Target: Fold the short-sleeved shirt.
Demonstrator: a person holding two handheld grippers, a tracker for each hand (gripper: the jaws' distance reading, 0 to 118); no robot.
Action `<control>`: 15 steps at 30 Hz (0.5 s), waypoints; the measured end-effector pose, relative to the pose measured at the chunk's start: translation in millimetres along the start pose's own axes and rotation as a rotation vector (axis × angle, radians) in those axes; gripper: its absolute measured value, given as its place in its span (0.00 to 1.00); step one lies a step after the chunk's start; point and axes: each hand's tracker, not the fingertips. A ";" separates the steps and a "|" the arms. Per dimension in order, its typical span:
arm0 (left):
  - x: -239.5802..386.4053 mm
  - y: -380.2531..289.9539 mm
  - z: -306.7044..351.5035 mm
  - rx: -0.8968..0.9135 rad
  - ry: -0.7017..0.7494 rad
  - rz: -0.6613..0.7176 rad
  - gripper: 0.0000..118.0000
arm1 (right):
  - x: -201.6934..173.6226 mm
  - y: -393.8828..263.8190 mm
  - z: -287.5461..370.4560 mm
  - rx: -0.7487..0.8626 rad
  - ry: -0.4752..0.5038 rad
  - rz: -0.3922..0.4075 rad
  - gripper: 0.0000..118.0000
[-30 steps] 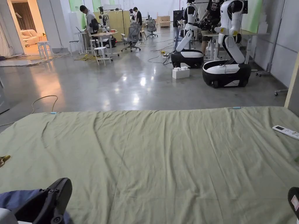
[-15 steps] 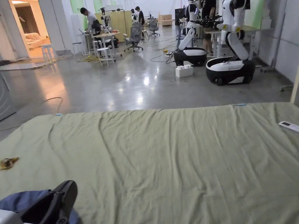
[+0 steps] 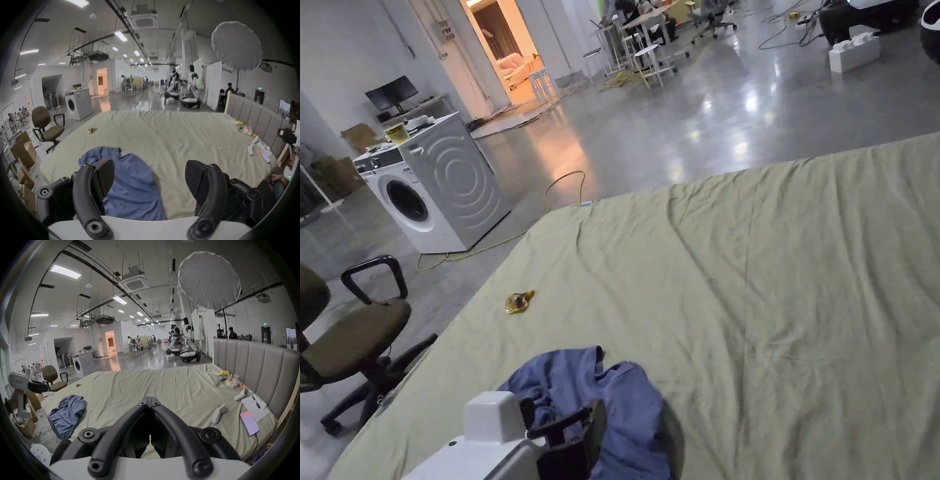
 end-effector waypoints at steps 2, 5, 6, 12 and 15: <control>-22.9 -11.7 -37.1 -0.072 0.006 0.035 0.76 | -1.7 -3.1 -8.3 -0.034 0.010 -0.006 0.00; -60.9 -38.3 -102.5 -0.169 -0.015 0.078 0.76 | -3.0 -11.7 -20.6 -0.094 -0.008 0.008 0.00; -74.2 -47.0 -124.2 -0.209 -0.014 0.077 0.76 | -6.9 -11.7 -24.8 -0.113 -0.013 0.006 0.00; -105.3 -94.4 -213.4 -0.391 0.120 0.187 0.76 | -5.1 -28.9 -47.2 -0.217 -0.091 -0.025 0.00; -113.0 -111.0 -235.1 -0.474 0.168 0.233 0.74 | -2.6 -34.3 -53.1 -0.254 -0.127 -0.020 0.00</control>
